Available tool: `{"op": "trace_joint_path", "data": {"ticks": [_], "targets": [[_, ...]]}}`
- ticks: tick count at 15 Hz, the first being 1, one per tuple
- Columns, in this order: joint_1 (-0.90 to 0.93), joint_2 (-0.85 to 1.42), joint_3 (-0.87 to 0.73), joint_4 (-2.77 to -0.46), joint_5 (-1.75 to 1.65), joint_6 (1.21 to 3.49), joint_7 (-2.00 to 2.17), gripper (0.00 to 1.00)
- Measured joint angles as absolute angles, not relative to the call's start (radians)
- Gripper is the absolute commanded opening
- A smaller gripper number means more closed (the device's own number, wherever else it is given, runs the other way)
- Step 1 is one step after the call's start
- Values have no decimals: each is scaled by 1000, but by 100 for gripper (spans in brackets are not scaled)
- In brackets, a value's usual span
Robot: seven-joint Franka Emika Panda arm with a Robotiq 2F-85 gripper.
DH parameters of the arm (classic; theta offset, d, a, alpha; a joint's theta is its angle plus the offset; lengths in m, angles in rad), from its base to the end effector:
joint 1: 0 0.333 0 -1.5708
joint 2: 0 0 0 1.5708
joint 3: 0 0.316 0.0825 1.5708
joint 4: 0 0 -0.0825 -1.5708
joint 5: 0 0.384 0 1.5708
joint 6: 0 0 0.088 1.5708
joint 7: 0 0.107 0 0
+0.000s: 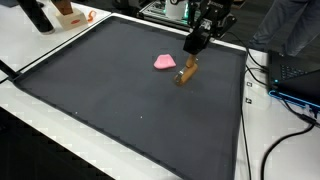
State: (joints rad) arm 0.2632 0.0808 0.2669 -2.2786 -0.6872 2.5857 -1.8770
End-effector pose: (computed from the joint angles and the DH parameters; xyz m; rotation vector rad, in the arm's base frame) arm 0.4636 0.2844 0.3414 0.2531 2.6743 -0.1051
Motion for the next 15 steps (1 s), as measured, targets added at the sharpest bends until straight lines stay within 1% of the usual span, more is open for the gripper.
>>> {"op": "trace_joint_path", "data": {"ticks": [8,15], "targets": [[251,102,258,-2279,-673,2554,-1925,23],[238,106,256,-2278,-572,2541,-1945,23]]}}
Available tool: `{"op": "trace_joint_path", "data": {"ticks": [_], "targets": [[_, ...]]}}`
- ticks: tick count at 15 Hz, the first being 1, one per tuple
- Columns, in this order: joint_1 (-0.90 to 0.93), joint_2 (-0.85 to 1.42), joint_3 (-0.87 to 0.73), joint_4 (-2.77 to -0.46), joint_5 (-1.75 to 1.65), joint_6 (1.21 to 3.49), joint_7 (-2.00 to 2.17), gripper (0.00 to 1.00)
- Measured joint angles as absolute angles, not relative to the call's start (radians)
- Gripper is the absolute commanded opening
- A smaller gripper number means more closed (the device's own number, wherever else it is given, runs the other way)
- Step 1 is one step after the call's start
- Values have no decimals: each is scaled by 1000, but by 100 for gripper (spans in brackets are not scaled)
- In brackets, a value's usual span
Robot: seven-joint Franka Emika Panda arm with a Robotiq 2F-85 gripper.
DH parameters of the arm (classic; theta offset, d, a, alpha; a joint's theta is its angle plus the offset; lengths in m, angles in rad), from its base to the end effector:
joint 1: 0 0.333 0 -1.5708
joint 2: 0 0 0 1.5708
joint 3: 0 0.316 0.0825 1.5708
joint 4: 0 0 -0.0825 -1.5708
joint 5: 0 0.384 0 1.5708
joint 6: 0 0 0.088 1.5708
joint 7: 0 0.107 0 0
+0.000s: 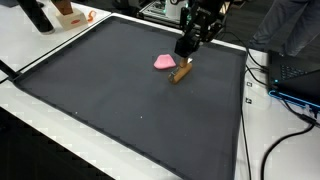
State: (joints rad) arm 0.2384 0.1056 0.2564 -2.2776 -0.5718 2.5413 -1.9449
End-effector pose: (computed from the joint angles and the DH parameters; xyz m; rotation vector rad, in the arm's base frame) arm 0.4739 0.2626 0.3254 0.3552 2.7604 -0.1395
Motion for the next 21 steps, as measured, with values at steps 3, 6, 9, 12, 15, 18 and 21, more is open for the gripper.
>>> {"op": "trace_joint_path", "data": {"ticks": [3,6,9,12,15,18,21], "targets": [[233,98,253,-2276,-527,2514,-1945,23],[231,77,249,-2276,-489,2466,-1928,23],[229,37,246,-2276,-453,2412,-1868,23],[228,-16,245,-2279,-398,2376,-1803,23],[228,-83,244,-2281,-367,2308,-1687,23],[230,-154,244,-2282,-332,2206,-1560,23],[237,-219,243,-2286,-239,2138,-1461,23]]}}
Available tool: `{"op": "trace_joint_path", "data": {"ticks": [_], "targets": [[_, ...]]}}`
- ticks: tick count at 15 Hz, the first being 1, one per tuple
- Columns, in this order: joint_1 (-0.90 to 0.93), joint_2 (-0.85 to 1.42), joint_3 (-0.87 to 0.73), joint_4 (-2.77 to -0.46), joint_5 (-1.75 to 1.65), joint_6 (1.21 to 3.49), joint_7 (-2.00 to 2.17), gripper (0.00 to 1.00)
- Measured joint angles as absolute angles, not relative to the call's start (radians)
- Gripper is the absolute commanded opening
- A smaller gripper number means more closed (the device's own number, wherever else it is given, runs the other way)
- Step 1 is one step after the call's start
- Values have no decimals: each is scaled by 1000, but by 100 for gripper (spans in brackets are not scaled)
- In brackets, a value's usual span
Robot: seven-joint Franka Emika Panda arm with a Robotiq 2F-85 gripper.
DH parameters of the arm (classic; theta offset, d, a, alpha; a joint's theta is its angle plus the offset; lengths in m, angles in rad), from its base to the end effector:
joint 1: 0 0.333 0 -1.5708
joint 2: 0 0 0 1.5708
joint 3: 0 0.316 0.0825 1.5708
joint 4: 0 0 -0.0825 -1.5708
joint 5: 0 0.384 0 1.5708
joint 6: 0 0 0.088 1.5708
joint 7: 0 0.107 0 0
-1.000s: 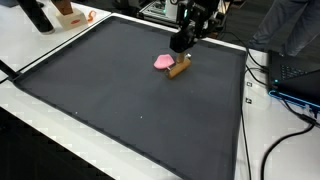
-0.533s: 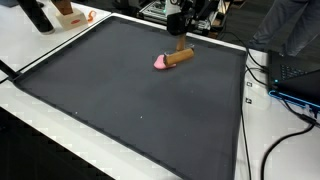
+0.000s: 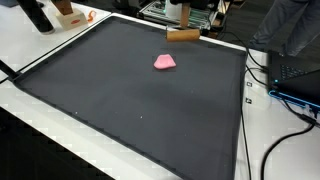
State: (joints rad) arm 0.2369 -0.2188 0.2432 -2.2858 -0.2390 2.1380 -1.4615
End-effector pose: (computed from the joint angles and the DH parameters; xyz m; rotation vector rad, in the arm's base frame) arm 0.4339 0.2181 0.4470 1.4843 2.4727 -0.0988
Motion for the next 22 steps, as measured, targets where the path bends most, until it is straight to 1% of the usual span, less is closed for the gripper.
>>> {"op": "trace_joint_path", "data": {"ticks": [7,15,16,22], "targets": [[259,-334,247,-2318,-156,2090,-1111,23],[293,-378,258,-2337,-156,1988,-731,23],[299,-378,258,-2337,-156,1975,-708,48],[313,-378,258,-2337,-156,1967,-686,48]]}}
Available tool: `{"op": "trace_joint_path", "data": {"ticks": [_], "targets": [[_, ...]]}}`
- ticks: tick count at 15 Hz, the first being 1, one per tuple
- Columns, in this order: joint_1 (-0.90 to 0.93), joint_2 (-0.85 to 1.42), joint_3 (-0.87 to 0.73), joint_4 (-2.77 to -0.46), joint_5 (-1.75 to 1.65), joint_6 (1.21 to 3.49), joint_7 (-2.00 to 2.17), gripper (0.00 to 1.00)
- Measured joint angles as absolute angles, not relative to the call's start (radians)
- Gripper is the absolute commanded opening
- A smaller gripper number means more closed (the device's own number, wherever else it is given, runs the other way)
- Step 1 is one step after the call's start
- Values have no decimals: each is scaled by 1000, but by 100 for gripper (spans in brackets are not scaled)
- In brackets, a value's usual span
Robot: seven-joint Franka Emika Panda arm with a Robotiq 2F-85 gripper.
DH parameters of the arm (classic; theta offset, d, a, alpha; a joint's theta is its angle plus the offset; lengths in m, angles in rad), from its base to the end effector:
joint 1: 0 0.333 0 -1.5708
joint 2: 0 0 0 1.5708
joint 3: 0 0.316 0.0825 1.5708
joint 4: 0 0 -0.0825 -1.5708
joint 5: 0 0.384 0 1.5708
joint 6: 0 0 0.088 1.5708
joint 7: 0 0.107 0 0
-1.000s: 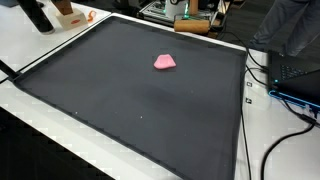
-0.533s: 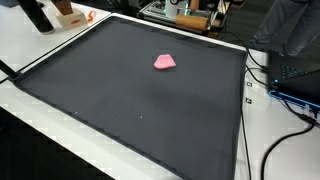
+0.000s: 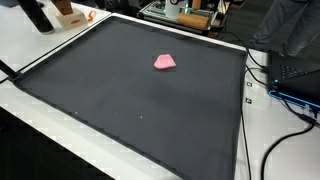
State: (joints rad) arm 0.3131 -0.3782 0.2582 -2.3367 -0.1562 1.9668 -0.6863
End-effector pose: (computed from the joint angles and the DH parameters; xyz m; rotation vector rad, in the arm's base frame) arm 0.3702 0.2332 0.4781 2.3112 1.7583 -0.0317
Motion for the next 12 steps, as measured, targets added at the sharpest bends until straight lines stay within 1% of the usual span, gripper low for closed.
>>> {"op": "trace_joint_path", "data": {"ticks": [1,5,12], "targets": [[313,-378,258,-2337,-156,1967,-686,23],[315,-358,244,-2337,-156,1967,-686,23],[279,-204,167,-2336,-126,2036,-676,23]]}}
